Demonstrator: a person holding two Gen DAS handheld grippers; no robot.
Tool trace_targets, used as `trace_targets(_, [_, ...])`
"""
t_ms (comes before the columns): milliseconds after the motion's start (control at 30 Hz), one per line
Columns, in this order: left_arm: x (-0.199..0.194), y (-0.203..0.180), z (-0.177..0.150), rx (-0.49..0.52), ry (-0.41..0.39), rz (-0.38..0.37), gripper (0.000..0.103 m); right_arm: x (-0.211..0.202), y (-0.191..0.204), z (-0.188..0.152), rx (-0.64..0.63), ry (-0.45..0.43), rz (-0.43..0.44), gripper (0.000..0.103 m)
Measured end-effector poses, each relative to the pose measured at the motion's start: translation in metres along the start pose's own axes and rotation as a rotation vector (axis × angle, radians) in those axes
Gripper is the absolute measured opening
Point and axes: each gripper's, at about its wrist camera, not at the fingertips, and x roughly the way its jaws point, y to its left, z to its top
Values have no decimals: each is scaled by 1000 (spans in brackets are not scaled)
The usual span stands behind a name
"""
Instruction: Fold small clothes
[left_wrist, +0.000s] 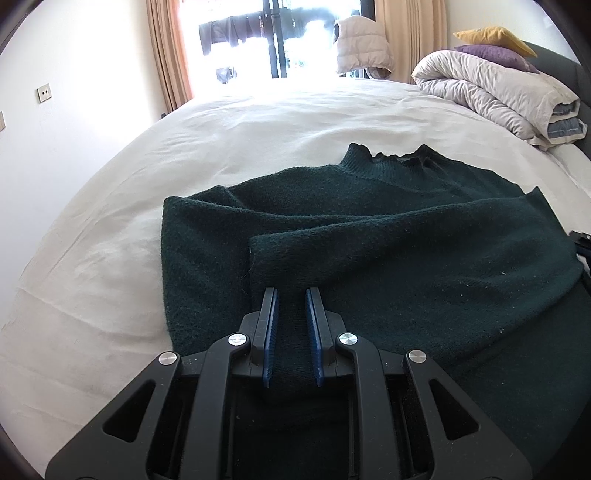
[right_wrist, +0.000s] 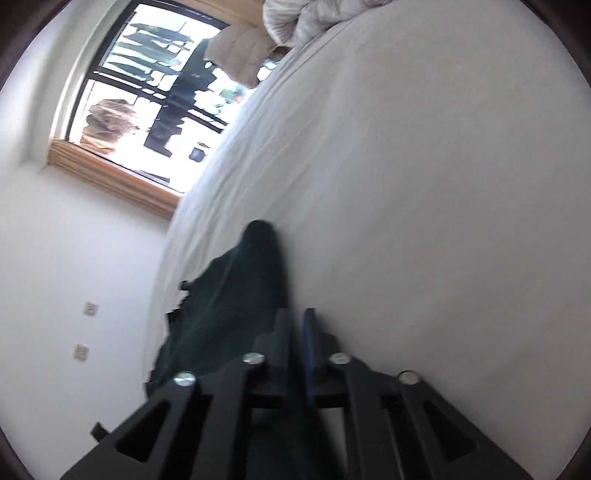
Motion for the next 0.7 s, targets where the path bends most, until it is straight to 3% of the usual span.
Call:
trace_targets(100, [-23, -4, -5, 43, 12, 53, 18, -43, 28, -33, -65, -12, 155, 38])
trace_targets(167, [-43, -9, -15, 72, 13, 122, 29, -48, 57, -63, -160, 43, 221, 60])
trace_targets(233, [-59, -10, -30, 88, 43, 164, 59, -36, 77, -96, -239, 128, 235, 61])
trace_targets(300, [-73, -9, -49, 104, 59, 225, 62, -13, 73, -120, -249, 234, 171, 62])
trace_targets(333, [-79, -7, -58, 107, 65, 240, 63, -6, 64, -126, -232, 255, 119, 56])
trace_targets(367, [-83, -5, -67, 108, 85, 244, 63, -11, 57, -127, -224, 210, 116, 38])
trace_targets(467, [-98, 3, -86, 109, 106, 252, 63, -37, 38, -120, -122, 167, 60, 34])
trace_targets(500, [-104, 6, -90, 107, 109, 249, 63, -51, 37, -119, -118, 141, -2, 36])
trace_targets(567, [-114, 10, -94, 97, 108, 245, 63, -84, 43, -123, -179, 72, -76, 52])
trace_targets(700, [-130, 11, -100, 87, 97, 240, 63, -142, 70, -152, -374, -32, -55, 64])
